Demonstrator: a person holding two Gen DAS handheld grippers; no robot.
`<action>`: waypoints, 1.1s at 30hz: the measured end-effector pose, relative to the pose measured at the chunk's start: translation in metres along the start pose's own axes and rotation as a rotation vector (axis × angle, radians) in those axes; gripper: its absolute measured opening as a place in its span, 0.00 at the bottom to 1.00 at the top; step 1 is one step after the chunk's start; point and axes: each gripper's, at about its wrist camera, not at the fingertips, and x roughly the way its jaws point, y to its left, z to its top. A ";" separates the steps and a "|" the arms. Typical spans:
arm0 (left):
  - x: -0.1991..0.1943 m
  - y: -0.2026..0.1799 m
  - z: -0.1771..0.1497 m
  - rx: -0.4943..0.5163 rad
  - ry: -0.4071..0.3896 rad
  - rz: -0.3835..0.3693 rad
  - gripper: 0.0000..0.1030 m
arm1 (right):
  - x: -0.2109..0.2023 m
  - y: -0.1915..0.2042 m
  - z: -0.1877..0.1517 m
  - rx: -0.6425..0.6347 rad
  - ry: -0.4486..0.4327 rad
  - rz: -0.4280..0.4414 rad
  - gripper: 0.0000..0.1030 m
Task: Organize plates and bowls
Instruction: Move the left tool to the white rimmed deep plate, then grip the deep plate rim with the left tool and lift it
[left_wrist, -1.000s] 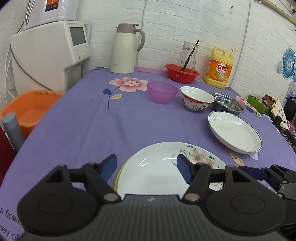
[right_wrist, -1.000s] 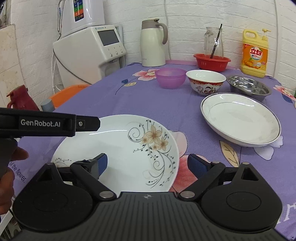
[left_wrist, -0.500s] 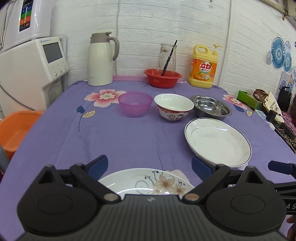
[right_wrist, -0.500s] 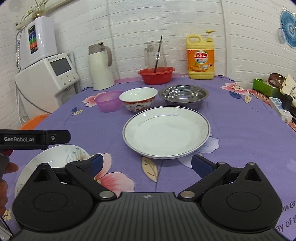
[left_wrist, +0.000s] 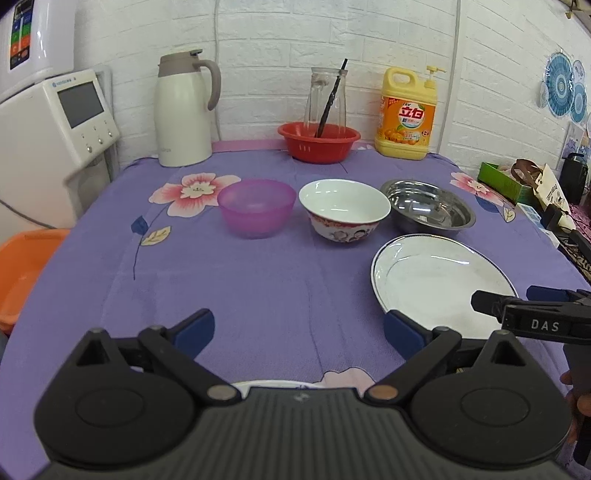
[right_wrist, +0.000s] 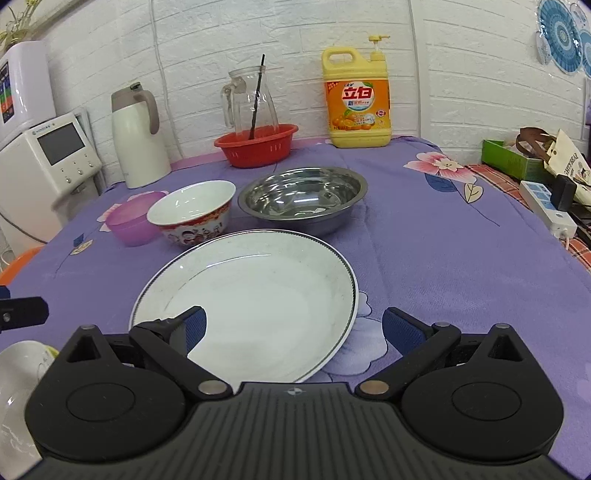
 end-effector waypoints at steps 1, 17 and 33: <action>0.006 0.000 0.003 -0.006 0.013 -0.009 0.94 | 0.006 -0.002 0.001 0.005 0.009 0.001 1.00; 0.114 -0.047 0.043 0.068 0.190 -0.186 0.94 | 0.037 0.003 -0.003 -0.054 0.086 -0.035 1.00; 0.137 -0.065 0.040 0.085 0.257 -0.147 0.95 | 0.042 0.005 -0.004 -0.066 0.071 -0.028 1.00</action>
